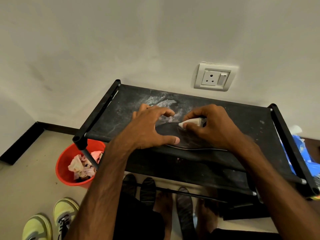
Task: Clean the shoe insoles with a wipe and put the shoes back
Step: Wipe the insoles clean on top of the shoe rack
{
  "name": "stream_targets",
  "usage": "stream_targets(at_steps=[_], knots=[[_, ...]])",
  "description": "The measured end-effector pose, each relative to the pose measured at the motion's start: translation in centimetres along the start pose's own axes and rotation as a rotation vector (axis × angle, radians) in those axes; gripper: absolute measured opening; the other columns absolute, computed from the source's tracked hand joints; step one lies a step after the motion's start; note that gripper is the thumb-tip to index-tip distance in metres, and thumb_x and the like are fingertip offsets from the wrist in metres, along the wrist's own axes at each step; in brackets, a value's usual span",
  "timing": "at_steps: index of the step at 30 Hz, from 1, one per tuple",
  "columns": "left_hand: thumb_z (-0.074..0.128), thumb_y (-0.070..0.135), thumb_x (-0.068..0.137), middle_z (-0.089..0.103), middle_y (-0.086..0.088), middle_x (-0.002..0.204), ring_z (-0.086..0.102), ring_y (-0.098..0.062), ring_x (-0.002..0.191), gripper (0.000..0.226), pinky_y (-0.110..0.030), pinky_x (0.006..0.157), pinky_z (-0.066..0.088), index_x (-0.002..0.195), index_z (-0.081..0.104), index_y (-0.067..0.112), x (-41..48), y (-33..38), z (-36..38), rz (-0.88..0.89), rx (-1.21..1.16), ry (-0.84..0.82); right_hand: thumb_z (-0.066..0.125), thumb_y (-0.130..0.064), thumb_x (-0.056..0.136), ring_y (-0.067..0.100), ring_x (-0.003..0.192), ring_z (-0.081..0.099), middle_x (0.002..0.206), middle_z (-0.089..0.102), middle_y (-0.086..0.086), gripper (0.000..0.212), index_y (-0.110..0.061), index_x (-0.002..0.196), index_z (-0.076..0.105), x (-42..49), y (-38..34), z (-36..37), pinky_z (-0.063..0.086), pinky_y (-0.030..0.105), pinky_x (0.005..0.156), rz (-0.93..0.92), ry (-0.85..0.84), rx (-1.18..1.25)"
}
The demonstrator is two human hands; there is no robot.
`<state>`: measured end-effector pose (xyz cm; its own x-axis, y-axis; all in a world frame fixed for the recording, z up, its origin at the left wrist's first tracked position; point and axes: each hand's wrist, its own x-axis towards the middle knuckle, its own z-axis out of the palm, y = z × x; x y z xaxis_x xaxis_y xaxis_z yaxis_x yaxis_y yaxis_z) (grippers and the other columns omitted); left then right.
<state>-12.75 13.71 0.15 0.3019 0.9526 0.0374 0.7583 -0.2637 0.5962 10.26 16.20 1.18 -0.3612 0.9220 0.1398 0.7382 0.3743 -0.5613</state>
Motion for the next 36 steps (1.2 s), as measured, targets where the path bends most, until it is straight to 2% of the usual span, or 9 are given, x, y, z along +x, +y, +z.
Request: stream_targets(at_steps=[7, 11, 15, 20, 23, 27, 31, 33, 36], knots=[[0.082, 0.064, 0.066, 0.050, 0.018, 0.122, 0.031, -0.014, 0.124, 0.073, -0.046, 0.112, 0.024, 0.132, 0.058, 0.043, 0.0, 0.1, 0.2, -0.078, 0.073, -0.055, 0.076, -0.028, 0.088, 0.016, 0.091, 0.070, 0.098, 0.078, -0.004, 0.014, -0.028, 0.101, 0.081, 0.7, -0.7, 1.5, 0.058, 0.044, 0.083, -0.007, 0.061, -0.120], [0.081, 0.064, 0.068, 0.048, 0.021, 0.117, 0.030, -0.015, 0.125, 0.076, -0.043, 0.108, 0.025, 0.136, 0.056, 0.042, 0.0, 0.3, 0.3, -0.094, 0.097, -0.068, 0.073, -0.026, 0.089, 0.023, 0.097, 0.069, 0.102, 0.077, -0.001, 0.015, -0.028, 0.102, 0.080, 1.3, -1.1, 2.3, 0.057, 0.042, 0.083, 0.020, 0.005, -0.223], [0.082, 0.064, 0.068, 0.054, 0.015, 0.127, 0.029, -0.016, 0.125, 0.079, -0.042, 0.107, 0.025, 0.138, 0.055, 0.039, 0.0, 0.3, 0.5, -0.114, 0.090, -0.065, 0.071, -0.021, 0.090, 0.023, 0.096, 0.070, 0.103, 0.078, 0.001, 0.017, -0.026, 0.103, 0.081, 1.5, -1.4, 2.3, 0.057, 0.043, 0.085, 0.003, -0.070, -0.221], [0.081, 0.065, 0.067, 0.056, 0.013, 0.127, 0.029, -0.017, 0.124, 0.080, -0.038, 0.099, 0.024, 0.138, 0.056, 0.038, 0.2, 0.2, 0.5, -0.116, 0.108, -0.070, 0.075, -0.020, 0.089, 0.013, 0.095, 0.071, 0.104, 0.079, -0.001, 0.016, -0.022, 0.103, 0.082, 1.0, -2.1, 1.5, 0.058, 0.038, 0.087, -0.086, -0.229, -0.151], [0.081, 0.065, 0.068, 0.056, 0.015, 0.129, 0.029, -0.017, 0.125, 0.080, -0.035, 0.096, 0.023, 0.138, 0.055, 0.039, 0.2, 0.2, 0.6, -0.115, 0.104, -0.080, 0.078, -0.024, 0.088, 0.008, 0.092, 0.071, 0.101, 0.079, -0.006, 0.014, -0.027, 0.100, 0.082, 1.0, -2.2, 1.0, 0.060, 0.036, 0.085, -0.086, -0.293, -0.144], [0.080, 0.063, 0.071, 0.055, 0.011, 0.130, 0.031, -0.018, 0.124, 0.079, -0.034, 0.095, 0.024, 0.140, 0.052, 0.039, 0.1, 0.2, 0.6, -0.110, 0.103, -0.102, 0.077, -0.033, 0.086, 0.016, 0.094, 0.070, 0.101, 0.077, -0.008, 0.016, -0.037, 0.101, 0.080, 1.1, -1.9, 1.6, 0.059, 0.043, 0.083, -0.030, -0.130, -0.268], [0.080, 0.062, 0.071, 0.054, 0.009, 0.130, 0.031, -0.019, 0.124, 0.077, -0.034, 0.095, 0.025, 0.140, 0.052, 0.040, 0.1, 0.4, 0.6, -0.116, 0.085, -0.106, 0.073, -0.034, 0.088, 0.022, 0.099, 0.067, 0.104, 0.076, -0.004, 0.016, -0.037, 0.103, 0.079, 1.6, -1.0, 1.9, 0.053, 0.036, 0.077, 0.011, 0.017, -0.347], [0.081, 0.062, 0.071, 0.054, 0.010, 0.130, 0.031, -0.019, 0.124, 0.077, -0.033, 0.095, 0.026, 0.140, 0.053, 0.039, 0.1, 0.4, 0.7, -0.116, 0.090, -0.101, 0.072, -0.032, 0.089, 0.023, 0.098, 0.068, 0.103, 0.077, -0.003, 0.017, -0.035, 0.103, 0.080, 1.7, -0.7, 2.0, 0.050, 0.034, 0.076, 0.019, 0.018, -0.347], [0.081, 0.061, 0.071, 0.054, 0.010, 0.132, 0.030, -0.018, 0.126, 0.079, -0.033, 0.096, 0.026, 0.141, 0.052, 0.038, 0.1, 0.3, 0.7, -0.125, 0.080, -0.097, 0.073, -0.026, 0.087, 0.022, 0.094, 0.071, 0.101, 0.078, -0.002, 0.018, -0.031, 0.103, 0.081, 1.5, -1.3, 2.2, 0.057, 0.039, 0.080, -0.023, -0.059, -0.272]])
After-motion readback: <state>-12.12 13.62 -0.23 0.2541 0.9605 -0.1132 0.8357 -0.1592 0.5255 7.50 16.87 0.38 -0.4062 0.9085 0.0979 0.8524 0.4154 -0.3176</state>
